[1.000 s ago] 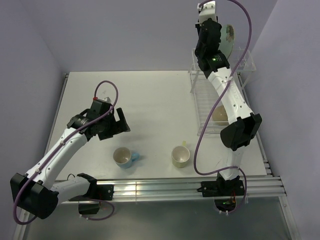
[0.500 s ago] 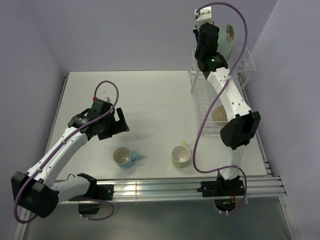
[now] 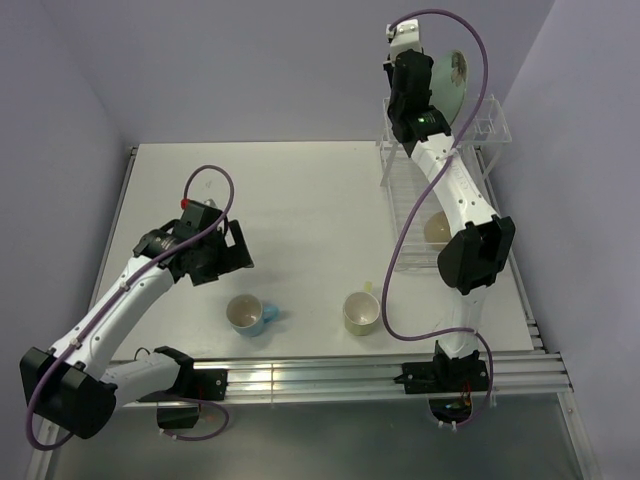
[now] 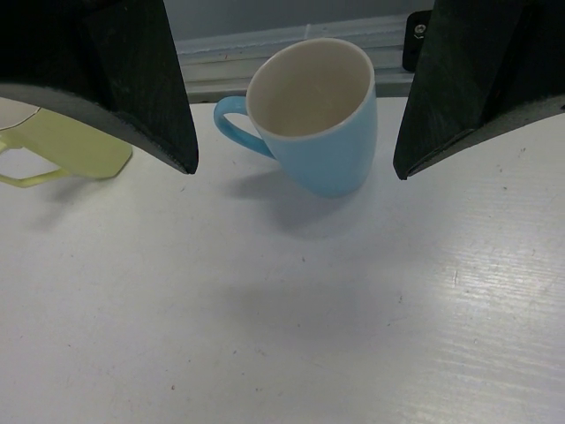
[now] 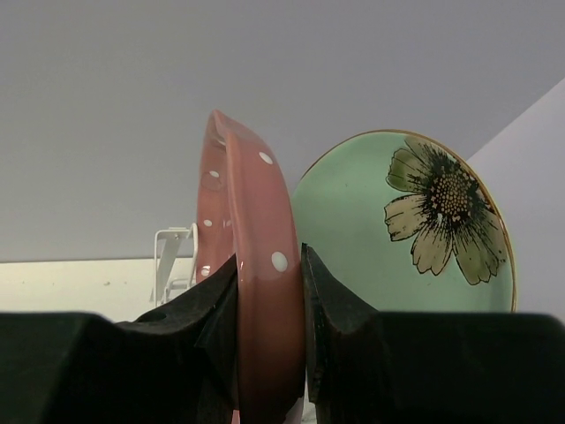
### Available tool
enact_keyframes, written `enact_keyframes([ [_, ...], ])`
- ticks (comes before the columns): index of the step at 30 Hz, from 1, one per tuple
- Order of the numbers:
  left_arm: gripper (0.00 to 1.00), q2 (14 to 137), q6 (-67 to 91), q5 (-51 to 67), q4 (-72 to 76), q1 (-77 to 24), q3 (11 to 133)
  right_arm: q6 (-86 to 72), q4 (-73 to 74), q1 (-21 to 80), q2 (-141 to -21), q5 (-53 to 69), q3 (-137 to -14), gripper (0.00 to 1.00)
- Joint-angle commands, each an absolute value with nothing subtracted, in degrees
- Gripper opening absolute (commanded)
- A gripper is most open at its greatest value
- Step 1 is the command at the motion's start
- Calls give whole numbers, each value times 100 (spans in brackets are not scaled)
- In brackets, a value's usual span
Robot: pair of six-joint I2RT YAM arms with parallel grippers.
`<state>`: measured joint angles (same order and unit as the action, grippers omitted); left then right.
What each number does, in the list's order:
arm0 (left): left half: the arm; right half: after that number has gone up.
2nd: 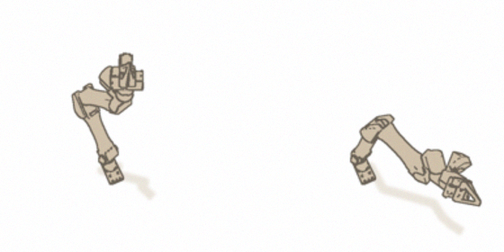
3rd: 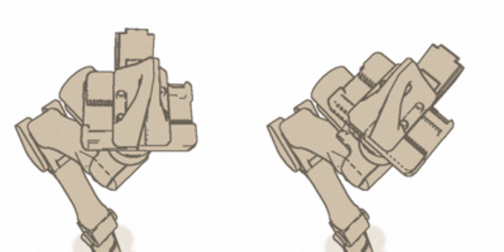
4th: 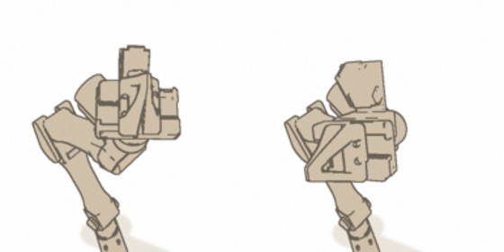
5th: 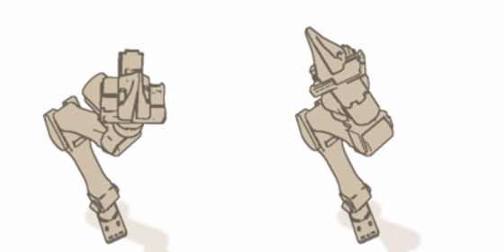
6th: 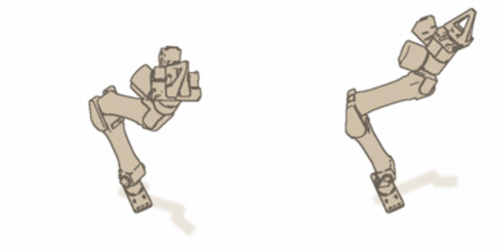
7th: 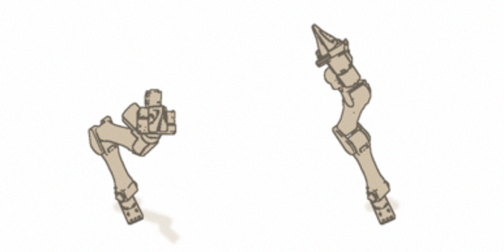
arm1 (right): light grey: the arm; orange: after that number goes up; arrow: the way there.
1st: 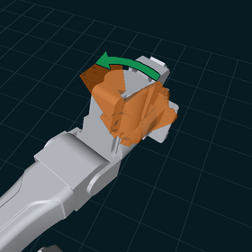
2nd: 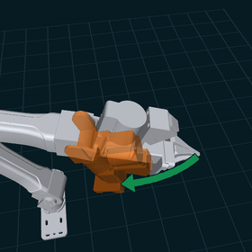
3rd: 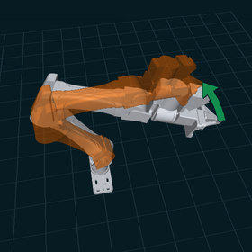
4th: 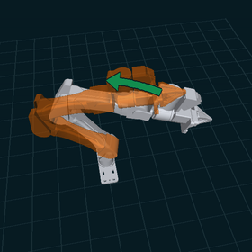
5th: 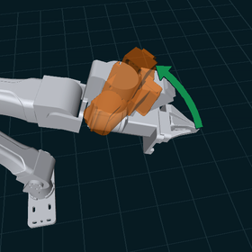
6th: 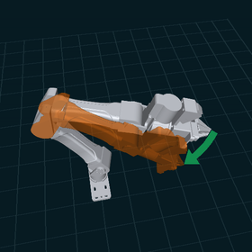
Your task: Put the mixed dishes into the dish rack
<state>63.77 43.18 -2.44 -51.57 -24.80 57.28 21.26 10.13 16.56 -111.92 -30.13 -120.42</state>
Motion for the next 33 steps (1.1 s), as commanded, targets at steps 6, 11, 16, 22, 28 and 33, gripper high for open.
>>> enact_keyframes([
  [6, 99, 6012, 4605, -474, -5782, -2496, 5880, 1881, 422, 1608, -11127, -2997, -12270, 12],
  [11, 99, 5889, 4702, -510, -6108, -2496, 5810, 1758, 545, 1591, -11136, -2980, -12182, 36],
  [16, 99, 5757, 4746, -475, -6328, -2496, 5766, 1600, 624, 1591, -11109, -2971, -12111, 66],
  [22, 99, 5678, 4790, -413, -6530, -2487, 5652, 1468, 615, 1591, -10943, -2936, -11988, 77],
  [28, 99, 5537, 4772, -334, -6609, -2496, 5362, 1397, 545, 1617, -10627, -2935, -11708, 82],
  [33, 99, 5414, 4729, -334, -6565, -2496, 5221, 1380, 483, 1696, -10240, -2988, -11365, 91],
])
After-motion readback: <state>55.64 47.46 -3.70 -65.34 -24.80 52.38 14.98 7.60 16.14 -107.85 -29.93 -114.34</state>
